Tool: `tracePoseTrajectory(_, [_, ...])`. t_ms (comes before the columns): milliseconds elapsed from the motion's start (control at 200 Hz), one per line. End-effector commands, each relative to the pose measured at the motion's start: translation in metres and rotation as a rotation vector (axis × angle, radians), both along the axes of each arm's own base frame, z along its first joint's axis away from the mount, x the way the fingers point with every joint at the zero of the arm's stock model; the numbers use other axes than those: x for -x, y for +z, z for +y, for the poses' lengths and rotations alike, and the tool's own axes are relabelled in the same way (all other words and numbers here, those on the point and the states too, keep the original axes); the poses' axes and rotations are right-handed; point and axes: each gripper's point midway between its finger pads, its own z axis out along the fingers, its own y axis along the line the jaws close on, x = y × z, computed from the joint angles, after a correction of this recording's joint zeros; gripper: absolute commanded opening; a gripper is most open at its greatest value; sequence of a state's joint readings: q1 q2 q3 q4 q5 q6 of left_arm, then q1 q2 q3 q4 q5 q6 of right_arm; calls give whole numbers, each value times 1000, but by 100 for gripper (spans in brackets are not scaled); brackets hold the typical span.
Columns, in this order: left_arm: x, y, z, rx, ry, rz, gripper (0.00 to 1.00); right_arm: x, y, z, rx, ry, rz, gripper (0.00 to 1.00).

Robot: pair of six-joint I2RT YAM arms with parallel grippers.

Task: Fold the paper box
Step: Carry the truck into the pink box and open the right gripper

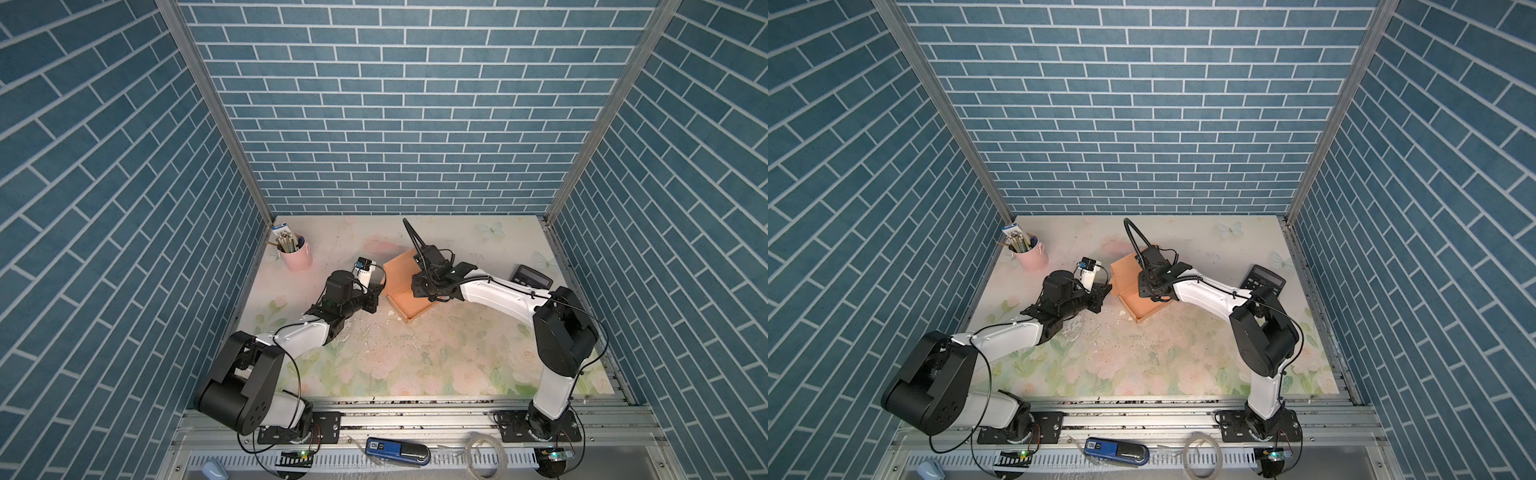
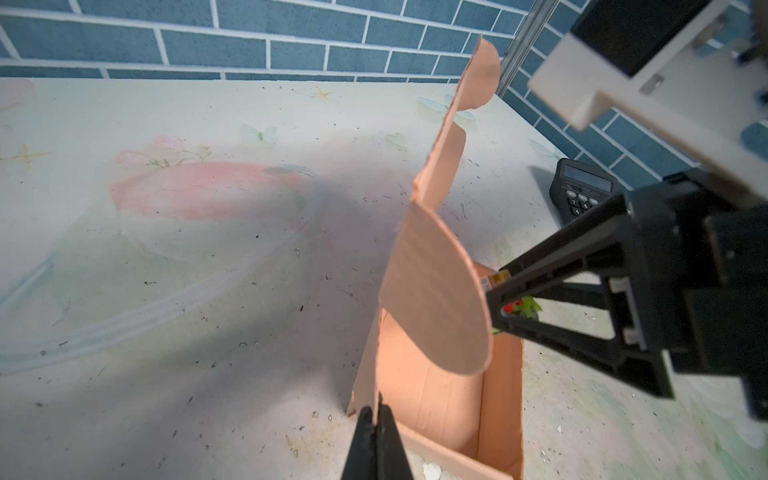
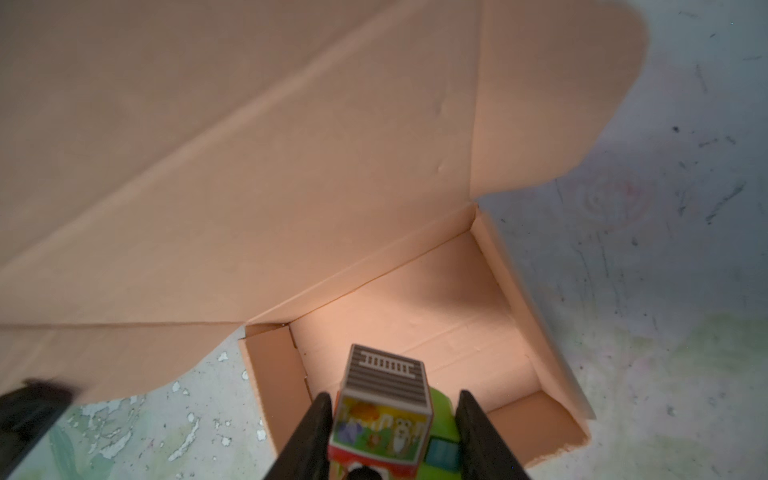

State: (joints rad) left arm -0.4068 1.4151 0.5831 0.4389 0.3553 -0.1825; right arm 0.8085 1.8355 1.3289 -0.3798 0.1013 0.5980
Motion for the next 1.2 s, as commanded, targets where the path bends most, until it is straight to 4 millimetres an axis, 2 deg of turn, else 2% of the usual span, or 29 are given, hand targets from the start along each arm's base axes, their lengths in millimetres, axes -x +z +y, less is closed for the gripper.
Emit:
tracePoseTrajectory(0, [-3,8,-4,-7,-11,-23,0,0,-13,2,12,-24,-14,42])
tracePoseTrajectory(190, [-2,8,-2,-12,-9,-21,0,2,-28,6,26,-7,-13,45])
tracePoseTrajectory(355, [-1,9,-2,-13,-8,-23,0,3,-28,7,31,7,-19,53])
tracePoseTrajectory(510, [-2,8,-2,-16,-8,-23,0,2,-12,6,15,20,-56,62])
tracePoseTrajectory(650, [-2,8,-2,-24,-6,-29,0,4,10,2,-7,29,-98,64])
tracePoseTrajectory(800, [-1,9,-3,-39,-7,-37,0,6,42,-19,-1,19,-200,64])
tracePoseTrajectory(890, [-1,10,-6,-59,-11,-46,0,5,53,-36,-1,-1,-233,64])
tracePoseTrajectory(970, [-1,9,-9,-102,-14,-57,0,2,57,-51,-37,-30,-245,64])
tracePoseTrajectory(1105, [4,12,-19,-155,-32,-96,0,-5,50,-78,-115,-95,-218,63])
tracePoseTrajectory(1195, [6,14,-21,-178,-36,-114,0,-10,49,-88,-164,-113,-226,63])
